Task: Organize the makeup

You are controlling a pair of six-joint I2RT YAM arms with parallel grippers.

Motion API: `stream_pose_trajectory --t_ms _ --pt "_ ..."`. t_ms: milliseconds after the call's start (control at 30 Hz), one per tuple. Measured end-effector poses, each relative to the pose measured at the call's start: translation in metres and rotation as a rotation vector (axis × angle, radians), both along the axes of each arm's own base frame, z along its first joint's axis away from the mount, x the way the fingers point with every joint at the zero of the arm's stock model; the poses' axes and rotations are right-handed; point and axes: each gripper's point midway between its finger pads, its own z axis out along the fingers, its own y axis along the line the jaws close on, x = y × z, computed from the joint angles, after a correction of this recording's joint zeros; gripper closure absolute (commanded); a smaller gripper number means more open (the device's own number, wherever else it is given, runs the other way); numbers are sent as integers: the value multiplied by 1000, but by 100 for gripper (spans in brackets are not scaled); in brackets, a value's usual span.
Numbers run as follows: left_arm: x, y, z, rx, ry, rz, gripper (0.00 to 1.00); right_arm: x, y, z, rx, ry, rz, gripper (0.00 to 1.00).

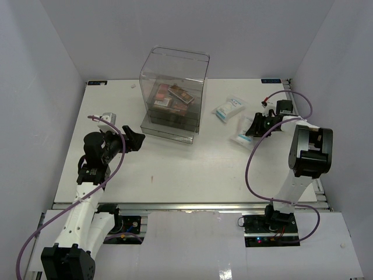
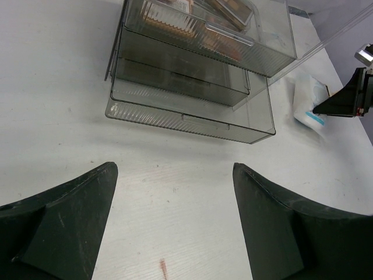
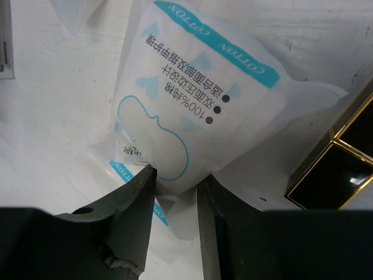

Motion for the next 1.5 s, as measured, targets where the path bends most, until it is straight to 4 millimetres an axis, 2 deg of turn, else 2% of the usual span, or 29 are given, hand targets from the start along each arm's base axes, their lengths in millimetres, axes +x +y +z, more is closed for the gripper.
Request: stream_pose_trajectory --t_ms 67,200,333,400,467,533,600,700,767,967,1033,1167,1400,1500 --pt "0 0 0 0 -1 0 9 1 2 2 10 -7 3 87" --pt "0 0 1 0 -6 0 9 1 2 17 -2 -64 31 88" --pt "1 -1 3 -2 -13 -4 9 -9 6 60 -57 -195 108 88" --pt "0 -2 4 -4 -18 -11 9 -12 15 90 -115 -310 187 88" --pt "0 -3 5 -6 -23 -19 9 -21 32 120 -169 -422 284 88" --pt "0 -4 7 -9 -29 -26 9 -34 61 148 -226 -545 411 88" --pt "0 -6 9 -13 -36 -35 9 -55 100 173 -275 -681 572 88" --pt "0 -7 9 -17 -37 -39 9 -87 150 200 -318 -856 812 87" --pt "0 -7 9 -19 -38 -39 9 -97 167 211 -354 -926 911 86" --pt "0 -7 10 -19 -40 -37 9 -106 225 225 -504 -1078 1157 85" --pt "1 -6 10 -19 -40 -34 9 -104 245 220 -548 -1095 1221 84" --pt "1 -6 10 -17 -40 -31 9 -87 283 208 -644 -1101 1288 83" --pt "1 -2 13 -13 -52 -11 9 -47 315 184 -829 -1058 1273 81" --pt "1 1 15 -8 -61 9 9 -34 314 173 -909 -1031 1261 80"
